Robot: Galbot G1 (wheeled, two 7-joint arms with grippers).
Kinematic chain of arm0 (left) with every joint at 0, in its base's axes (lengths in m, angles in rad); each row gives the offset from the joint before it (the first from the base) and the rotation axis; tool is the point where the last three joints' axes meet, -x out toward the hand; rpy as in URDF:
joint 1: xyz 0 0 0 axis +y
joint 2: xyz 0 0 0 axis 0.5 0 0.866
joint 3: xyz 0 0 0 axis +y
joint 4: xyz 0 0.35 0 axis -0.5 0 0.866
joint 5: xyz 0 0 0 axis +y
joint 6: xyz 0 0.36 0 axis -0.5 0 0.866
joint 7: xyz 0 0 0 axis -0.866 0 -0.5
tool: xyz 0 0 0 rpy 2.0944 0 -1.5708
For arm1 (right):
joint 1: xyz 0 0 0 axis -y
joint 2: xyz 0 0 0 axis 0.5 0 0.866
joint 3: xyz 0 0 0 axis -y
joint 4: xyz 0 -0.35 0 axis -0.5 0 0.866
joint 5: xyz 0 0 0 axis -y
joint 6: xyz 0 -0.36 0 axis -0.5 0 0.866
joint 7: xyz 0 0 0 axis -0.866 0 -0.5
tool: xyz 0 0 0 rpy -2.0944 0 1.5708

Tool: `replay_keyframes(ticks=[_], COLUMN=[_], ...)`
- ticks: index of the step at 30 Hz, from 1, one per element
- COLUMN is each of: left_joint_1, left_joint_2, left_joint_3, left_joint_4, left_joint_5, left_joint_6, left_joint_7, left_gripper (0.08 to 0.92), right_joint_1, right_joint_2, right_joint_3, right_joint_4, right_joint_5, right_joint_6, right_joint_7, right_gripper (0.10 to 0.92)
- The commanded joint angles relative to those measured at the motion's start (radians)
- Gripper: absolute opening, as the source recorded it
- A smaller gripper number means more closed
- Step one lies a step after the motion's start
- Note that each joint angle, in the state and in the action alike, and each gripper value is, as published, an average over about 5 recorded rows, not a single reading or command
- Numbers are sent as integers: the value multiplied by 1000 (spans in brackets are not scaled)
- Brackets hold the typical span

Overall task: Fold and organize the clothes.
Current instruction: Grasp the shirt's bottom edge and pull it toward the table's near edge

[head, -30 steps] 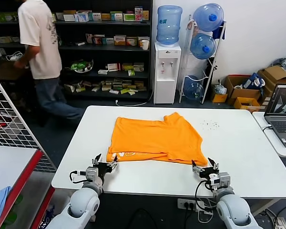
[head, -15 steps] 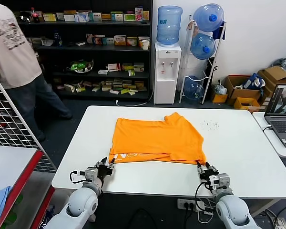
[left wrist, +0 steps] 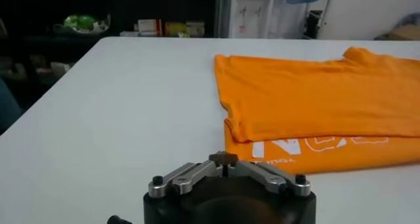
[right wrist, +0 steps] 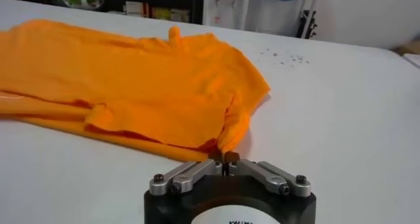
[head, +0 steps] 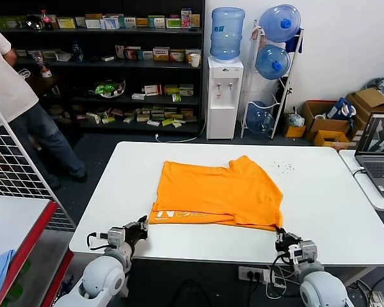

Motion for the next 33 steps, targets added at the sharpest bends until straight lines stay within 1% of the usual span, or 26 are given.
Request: replay_keyframes(ticks=[1, 4, 7, 11, 17, 21, 23, 25, 26, 30, 33], left_joint_1=[99, 74, 37, -15, -70, -82, -76, -62, -52, -7, 37], left_joint_2=[12, -14, -34, -63, -93, -93, -86, -75, -68, -41, -19], left_joint_3=[-7, -6, -3, 4, 16, 19, 19, 20, 20, 19, 15], left_joint_4=[-113, -73, -5, 93, 186, 219, 213, 191, 174, 99, 18], left_joint_5=[-35, -26, 2, 31, 48, 53, 47, 39, 34, 25, 12], left_joint_6=[-21, -44, -76, -104, -105, -99, -85, -69, -62, -42, -27], left_joint_7=[-5, 5, 33, 56, 52, 49, 45, 39, 35, 15, -3], left_gripper=[88, 89, 130, 241, 414, 535, 577, 584, 566, 453, 366], right_joint_1=[-148, -145, -145, -138, -119, -113, -111, -110, -108, -99, -93], right_joint_2=[-43, -39, -42, -46, -51, -60, -64, -68, -70, -82, -95], right_joint_3=[16, 16, 14, 11, 4, 2, 2, 2, 2, 2, 3], right_joint_4=[130, 120, 116, 105, 91, 92, 94, 95, 95, 86, 79], right_joint_5=[0, -4, -4, -1, 8, 17, 19, 20, 21, 20, 21], right_joint_6=[-20, -14, -11, -9, -8, -7, -6, -4, -2, 8, 15], right_joint_7=[16, 15, 12, 9, 6, 4, 3, 2, 1, -8, -12], right_gripper=[128, 128, 128, 128, 128, 128, 128, 128, 128, 128, 128])
